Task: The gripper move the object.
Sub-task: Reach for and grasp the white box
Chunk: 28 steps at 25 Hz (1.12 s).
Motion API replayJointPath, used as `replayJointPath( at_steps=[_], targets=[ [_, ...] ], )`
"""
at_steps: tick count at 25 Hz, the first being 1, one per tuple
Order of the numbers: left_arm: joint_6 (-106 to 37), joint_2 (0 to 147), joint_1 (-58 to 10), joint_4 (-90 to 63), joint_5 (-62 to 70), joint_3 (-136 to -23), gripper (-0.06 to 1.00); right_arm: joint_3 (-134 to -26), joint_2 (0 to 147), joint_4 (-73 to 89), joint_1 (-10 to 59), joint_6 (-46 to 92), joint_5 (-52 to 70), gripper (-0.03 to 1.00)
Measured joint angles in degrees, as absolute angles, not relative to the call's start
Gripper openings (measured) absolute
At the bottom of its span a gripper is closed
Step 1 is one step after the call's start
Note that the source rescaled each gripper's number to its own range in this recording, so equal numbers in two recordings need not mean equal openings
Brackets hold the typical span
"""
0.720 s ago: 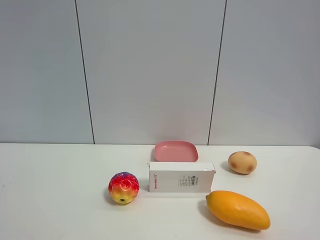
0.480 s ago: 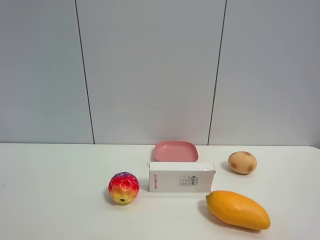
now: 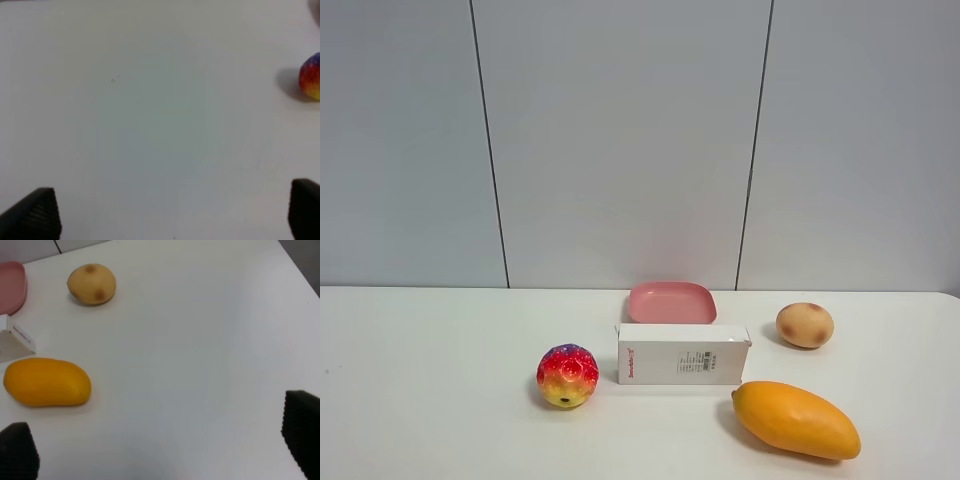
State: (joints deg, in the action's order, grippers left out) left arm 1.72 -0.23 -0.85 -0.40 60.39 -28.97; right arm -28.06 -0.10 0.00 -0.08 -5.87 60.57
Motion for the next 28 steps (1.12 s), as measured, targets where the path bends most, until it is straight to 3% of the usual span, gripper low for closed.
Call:
replayJointPath(
  at_steps=[28],
  targets=[
    [1.1, -0.1, -0.8, -1.4, 57.3, -31.7, 1.00, -28.1, -0.1, 0.0, -0.1, -5.9, 60.6, 1.00]
  ],
)
